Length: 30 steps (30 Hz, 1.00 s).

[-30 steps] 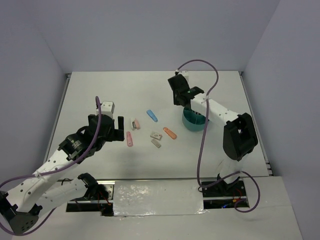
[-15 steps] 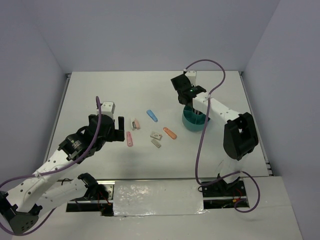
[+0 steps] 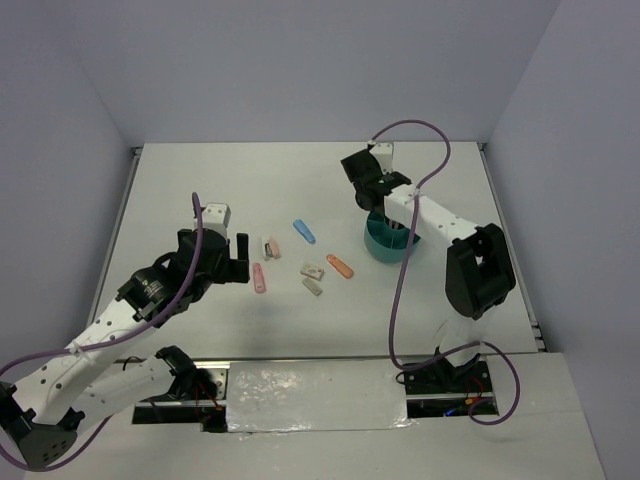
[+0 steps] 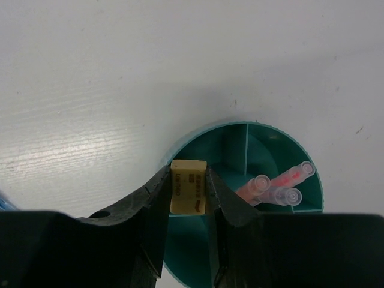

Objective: Sort the stationery into containers
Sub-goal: Place the stationery in the storage box, then pick up the stationery from the center of the board.

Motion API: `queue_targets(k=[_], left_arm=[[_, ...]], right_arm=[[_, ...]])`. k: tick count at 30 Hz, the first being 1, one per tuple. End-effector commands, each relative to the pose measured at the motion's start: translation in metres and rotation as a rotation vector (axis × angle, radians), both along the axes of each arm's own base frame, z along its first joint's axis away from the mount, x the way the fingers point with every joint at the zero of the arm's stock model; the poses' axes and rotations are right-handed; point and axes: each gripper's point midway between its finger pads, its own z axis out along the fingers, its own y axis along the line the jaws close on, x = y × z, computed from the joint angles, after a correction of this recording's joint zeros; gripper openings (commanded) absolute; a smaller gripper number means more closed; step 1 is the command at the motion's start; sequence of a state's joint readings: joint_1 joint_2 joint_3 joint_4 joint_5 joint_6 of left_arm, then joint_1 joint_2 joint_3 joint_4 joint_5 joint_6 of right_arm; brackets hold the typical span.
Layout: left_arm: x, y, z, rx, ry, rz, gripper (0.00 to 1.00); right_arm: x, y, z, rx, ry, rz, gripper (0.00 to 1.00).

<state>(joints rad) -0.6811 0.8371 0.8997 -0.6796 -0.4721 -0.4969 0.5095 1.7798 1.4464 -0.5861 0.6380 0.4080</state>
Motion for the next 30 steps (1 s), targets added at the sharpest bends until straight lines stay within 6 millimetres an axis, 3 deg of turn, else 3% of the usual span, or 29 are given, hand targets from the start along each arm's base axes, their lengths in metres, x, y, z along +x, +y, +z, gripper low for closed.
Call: queue_targets(k=[1,9,14,17,18,21,23,26,30], left_arm=[[0.006,-0.003,0.019,-0.028,-0.056,-0.012,0.99],[0.005,-0.004,0.020,-0.034,-0.057,-0.017,0.99],[0.005,-0.003,0.019,-0.033,-0.056,-0.012,0.99],[0.006,0.001,0.020,-0.027,-0.060,0.015,0.99],[0.007,0.002,0.021,-0.031,-0.062,0.033,0.99],[0.008,0.015,0.022,-0.020,-0.069,0.112,0.99],[0.007,0.026,0.021,-0.010,-0.064,0.171,0.99],[0.007,0.036,0.023,0.008,-0.074,0.221,0.99],[0.007,0.035,0.024,0.010,-0.080,0.209,0.99]], right_arm=[[0.002,-0.007,-0.005,-0.016,0.000,-0.035,0.34],[0.000,-0.006,-0.007,-0.006,0.008,-0.029,0.50],[0.001,-0.002,-0.006,0.008,0.012,-0.017,0.51],[-0.002,0.027,0.005,0.061,-0.013,0.121,0.51],[-0.002,0.041,0.019,0.095,-0.065,0.179,0.52],[-0.021,0.096,0.045,0.134,-0.123,0.420,0.56],[-0.043,0.134,0.050,0.179,-0.104,0.603,0.59],[-0.078,0.171,0.036,0.214,-0.023,0.829,0.67],[-0.113,0.171,0.002,0.177,0.084,0.884,0.61]])
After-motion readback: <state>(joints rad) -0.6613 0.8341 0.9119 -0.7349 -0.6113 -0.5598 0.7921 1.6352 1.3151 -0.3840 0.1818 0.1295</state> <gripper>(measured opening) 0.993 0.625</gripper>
